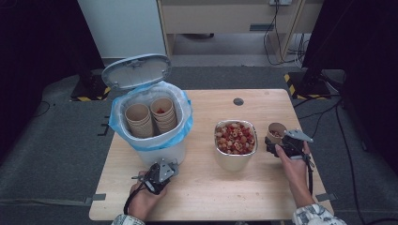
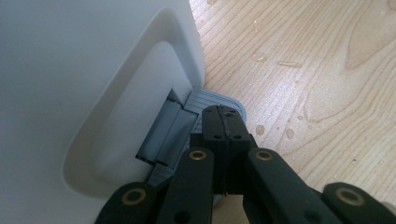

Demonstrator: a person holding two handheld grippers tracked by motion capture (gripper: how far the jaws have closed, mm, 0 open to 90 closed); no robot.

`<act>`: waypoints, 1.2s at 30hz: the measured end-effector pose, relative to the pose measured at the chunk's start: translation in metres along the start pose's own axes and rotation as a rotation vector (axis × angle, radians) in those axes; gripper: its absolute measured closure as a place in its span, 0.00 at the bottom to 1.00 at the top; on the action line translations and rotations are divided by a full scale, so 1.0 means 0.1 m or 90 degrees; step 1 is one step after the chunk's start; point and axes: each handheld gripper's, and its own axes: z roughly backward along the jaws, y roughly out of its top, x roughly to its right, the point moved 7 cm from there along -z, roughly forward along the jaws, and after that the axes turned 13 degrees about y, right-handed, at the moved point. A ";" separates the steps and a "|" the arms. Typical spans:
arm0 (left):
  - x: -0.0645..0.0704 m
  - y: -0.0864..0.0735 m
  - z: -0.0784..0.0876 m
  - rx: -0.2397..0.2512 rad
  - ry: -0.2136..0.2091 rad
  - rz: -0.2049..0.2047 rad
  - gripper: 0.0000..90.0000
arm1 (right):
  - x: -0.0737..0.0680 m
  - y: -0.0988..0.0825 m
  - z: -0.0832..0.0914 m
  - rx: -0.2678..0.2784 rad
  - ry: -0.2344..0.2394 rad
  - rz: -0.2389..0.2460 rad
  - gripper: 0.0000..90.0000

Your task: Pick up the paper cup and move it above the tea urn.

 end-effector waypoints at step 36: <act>0.00 0.00 0.00 0.001 -0.002 0.004 1.00 | 0.08 0.22 -0.15 0.042 0.038 0.085 0.32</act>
